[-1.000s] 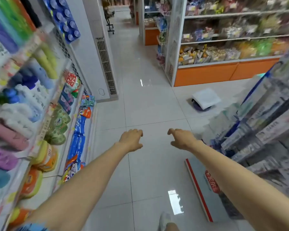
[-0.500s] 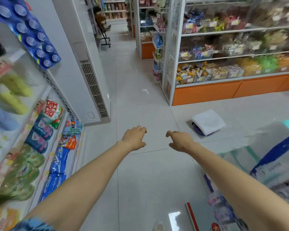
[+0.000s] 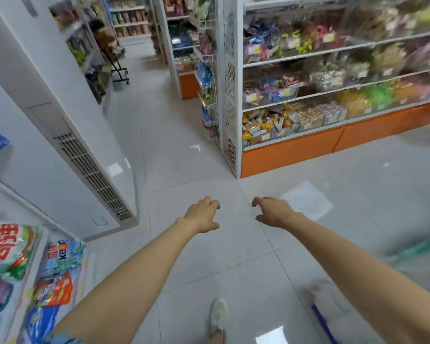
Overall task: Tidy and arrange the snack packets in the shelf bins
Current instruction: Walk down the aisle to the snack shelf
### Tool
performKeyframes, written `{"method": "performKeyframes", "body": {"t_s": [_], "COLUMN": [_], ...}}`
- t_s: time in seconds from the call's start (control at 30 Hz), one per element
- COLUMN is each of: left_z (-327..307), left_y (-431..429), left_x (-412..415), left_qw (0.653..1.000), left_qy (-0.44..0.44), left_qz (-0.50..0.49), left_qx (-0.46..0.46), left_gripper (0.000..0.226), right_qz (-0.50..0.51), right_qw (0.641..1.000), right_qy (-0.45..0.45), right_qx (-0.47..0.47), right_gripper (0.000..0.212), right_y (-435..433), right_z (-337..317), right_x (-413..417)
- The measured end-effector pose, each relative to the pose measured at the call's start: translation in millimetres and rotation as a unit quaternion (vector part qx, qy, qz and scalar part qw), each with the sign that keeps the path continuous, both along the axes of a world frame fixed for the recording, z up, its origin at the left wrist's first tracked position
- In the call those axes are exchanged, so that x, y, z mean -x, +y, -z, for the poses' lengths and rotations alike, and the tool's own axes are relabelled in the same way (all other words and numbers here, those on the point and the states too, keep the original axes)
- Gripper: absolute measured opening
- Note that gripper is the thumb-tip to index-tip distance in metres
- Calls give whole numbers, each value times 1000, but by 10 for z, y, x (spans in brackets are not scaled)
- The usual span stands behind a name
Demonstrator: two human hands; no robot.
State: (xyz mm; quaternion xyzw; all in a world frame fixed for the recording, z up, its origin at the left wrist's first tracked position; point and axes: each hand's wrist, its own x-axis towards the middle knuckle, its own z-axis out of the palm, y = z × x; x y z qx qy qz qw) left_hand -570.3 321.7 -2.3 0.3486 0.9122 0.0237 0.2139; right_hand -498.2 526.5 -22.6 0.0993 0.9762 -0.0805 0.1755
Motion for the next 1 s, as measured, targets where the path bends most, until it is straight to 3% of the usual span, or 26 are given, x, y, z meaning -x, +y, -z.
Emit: {"method": "performKeyframes", "body": {"t_s": [0.2,0.53,1.0], "left_z": [-23,37,231], "left_y": [791,2230,4635], "left_x": [1230,2488,3837], "left_qw": [999,998,992], "left_qy": [6,-13,-66], "left_qz": [32,67,-64], "left_qx": [6,-1,-91], "left_gripper": [57,57,45], "right_qz": [48,119,57], "right_qw": [999,993,997], "right_qy": [19,4,-33], "right_qx": [11,11,34], "right_gripper": [43,43,45], "right_y": [631,2061,4481], "right_z": [-52,-44,123], "right_x": [965,1864,3646]}}
